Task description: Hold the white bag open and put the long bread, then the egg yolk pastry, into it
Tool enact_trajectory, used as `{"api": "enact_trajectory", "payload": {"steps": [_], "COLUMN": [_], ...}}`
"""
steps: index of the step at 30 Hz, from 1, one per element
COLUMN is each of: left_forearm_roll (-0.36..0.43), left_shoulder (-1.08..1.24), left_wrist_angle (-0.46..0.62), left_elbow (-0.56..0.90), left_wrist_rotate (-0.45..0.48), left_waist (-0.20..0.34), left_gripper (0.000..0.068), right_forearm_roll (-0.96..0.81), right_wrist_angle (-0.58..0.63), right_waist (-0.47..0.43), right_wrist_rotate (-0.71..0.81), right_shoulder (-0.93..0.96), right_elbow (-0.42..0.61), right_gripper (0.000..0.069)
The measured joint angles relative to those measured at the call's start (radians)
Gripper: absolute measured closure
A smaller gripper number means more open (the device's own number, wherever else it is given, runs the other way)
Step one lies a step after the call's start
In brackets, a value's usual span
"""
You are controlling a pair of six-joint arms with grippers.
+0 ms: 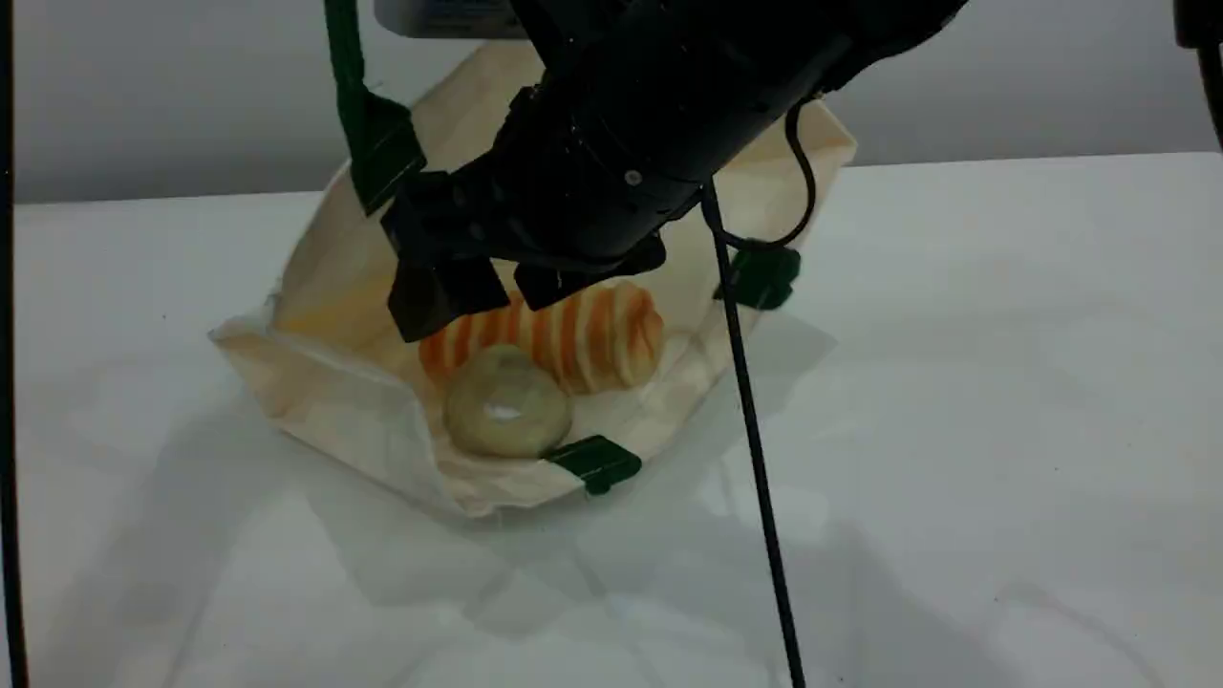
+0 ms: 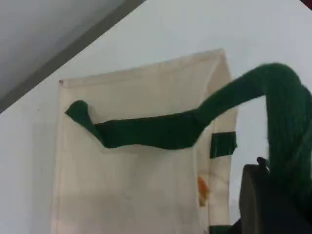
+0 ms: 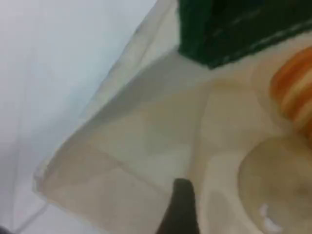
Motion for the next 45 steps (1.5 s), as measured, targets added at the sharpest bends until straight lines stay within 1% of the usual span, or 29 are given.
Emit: {"api": "enact_trajectory", "payload": {"steps": [10, 15, 19, 22, 28, 32, 36, 38, 39, 45], "left_forearm_roll": [0.000, 0.000, 0.000, 0.000, 0.000, 0.000, 0.001, 0.001, -0.003, -0.034], "left_shoulder": [0.000, 0.000, 0.000, 0.000, 0.000, 0.000, 0.000, 0.000, 0.000, 0.000], "left_wrist_angle": [0.000, 0.000, 0.000, 0.000, 0.000, 0.000, 0.000, -0.001, -0.002, -0.005], "left_elbow": [0.000, 0.000, 0.000, 0.000, 0.000, 0.000, 0.000, 0.000, 0.000, -0.001], "left_wrist_rotate": [0.000, 0.000, 0.000, 0.000, 0.000, 0.000, 0.003, 0.003, 0.003, -0.007], "left_waist": [0.000, 0.000, 0.000, 0.000, 0.000, 0.000, 0.000, 0.000, 0.000, 0.000], "left_gripper": [0.0606, 0.0606, 0.0606, 0.0606, 0.0606, 0.0606, 0.0599, 0.0577, 0.0554, 0.0337], "right_forearm_roll": [-0.074, -0.154, -0.267, -0.374, -0.607, -0.702, -0.713, -0.715, -0.715, -0.733], "right_wrist_angle": [0.094, 0.113, 0.113, 0.125, 0.179, 0.175, 0.168, 0.168, 0.168, 0.167], "right_waist": [-0.089, -0.143, -0.193, -0.236, -0.315, -0.322, -0.322, -0.322, -0.322, -0.322], "right_wrist_rotate": [0.013, 0.071, 0.158, 0.256, 0.457, 0.532, 0.534, 0.534, 0.534, 0.533], "right_shoulder": [-0.009, -0.072, -0.145, -0.187, -0.211, -0.211, -0.211, -0.211, -0.211, -0.211], "right_elbow": [0.000, 0.000, 0.000, 0.000, 0.000, 0.000, 0.000, 0.000, 0.000, 0.000], "right_gripper": [0.0125, 0.0125, 0.0125, 0.0125, 0.0125, 0.0125, 0.0125, 0.0125, 0.0125, 0.0125]}}
